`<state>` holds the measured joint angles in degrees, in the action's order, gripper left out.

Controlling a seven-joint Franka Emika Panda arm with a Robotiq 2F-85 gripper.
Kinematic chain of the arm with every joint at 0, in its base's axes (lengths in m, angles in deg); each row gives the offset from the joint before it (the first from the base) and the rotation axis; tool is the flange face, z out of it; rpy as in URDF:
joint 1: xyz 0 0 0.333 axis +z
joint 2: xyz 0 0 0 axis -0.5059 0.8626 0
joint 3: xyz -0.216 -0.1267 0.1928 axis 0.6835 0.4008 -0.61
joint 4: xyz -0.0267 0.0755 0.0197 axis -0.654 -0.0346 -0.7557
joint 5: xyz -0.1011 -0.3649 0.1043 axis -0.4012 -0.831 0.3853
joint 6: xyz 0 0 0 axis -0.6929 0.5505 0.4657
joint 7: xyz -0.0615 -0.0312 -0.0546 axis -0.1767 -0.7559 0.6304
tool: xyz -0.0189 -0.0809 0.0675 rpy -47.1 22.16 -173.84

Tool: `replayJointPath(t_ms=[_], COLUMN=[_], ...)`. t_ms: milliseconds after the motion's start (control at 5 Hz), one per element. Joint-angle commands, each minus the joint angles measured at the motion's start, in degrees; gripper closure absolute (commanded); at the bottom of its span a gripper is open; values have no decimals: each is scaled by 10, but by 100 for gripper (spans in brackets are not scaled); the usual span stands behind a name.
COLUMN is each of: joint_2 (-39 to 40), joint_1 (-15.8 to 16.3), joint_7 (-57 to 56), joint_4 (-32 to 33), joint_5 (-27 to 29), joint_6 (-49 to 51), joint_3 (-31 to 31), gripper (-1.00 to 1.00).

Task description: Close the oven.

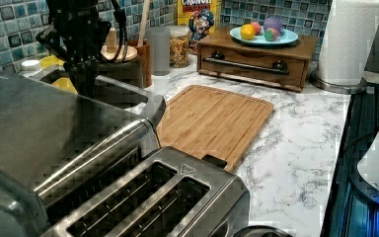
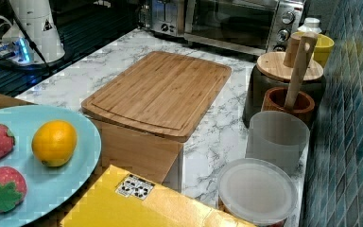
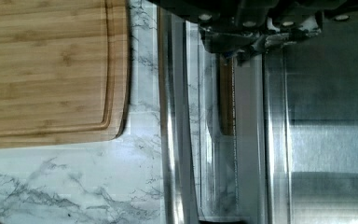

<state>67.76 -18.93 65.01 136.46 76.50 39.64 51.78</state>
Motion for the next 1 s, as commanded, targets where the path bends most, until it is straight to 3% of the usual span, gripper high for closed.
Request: replayJointPath(t_ms=[200,1000], joint_2=[-133,-133], joint_1=[-21,-23], joint_7=[-92,-92], joint_4=[-38,-38], joint_5=[146,146], joint_6=[-3,-3], joint_3=[-27,-29], gripper=[100,100])
